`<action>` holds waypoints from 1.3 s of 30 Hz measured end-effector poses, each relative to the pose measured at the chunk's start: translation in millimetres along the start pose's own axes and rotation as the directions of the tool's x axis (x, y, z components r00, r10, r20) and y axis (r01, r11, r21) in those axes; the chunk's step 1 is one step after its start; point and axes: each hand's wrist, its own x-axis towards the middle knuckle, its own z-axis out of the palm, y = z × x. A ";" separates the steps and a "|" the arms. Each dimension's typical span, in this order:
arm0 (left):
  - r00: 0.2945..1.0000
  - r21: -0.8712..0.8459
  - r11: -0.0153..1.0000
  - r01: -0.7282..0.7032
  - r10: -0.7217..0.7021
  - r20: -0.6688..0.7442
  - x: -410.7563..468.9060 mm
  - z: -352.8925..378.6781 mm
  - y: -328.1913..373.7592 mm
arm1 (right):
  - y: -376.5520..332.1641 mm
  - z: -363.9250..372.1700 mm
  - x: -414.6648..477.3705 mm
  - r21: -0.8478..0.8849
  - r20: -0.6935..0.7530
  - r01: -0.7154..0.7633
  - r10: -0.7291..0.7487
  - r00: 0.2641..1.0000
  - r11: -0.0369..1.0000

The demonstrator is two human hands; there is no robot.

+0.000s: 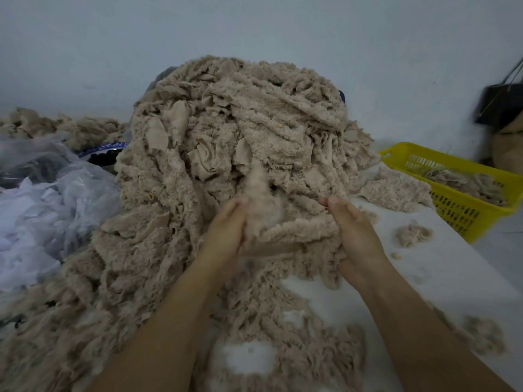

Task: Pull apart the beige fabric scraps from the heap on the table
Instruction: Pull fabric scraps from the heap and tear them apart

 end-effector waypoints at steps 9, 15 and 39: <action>0.925 0.656 0.676 -0.337 0.108 0.365 -10.7 18.6 -13.6 | -3.5 9.6 -7.2 0.030 0.046 0.036 -0.037 0.998 0.999; 0.919 0.678 0.624 -0.389 0.317 0.236 -6.6 15.2 -10.4 | -5.7 19.5 -13.2 -0.041 0.055 0.062 -0.059 0.997 0.997; 0.936 0.373 0.891 -0.259 0.137 0.324 -7.5 13.2 -12.6 | 14.2 22.6 -17.1 -0.260 0.276 0.153 -0.078 0.958 0.953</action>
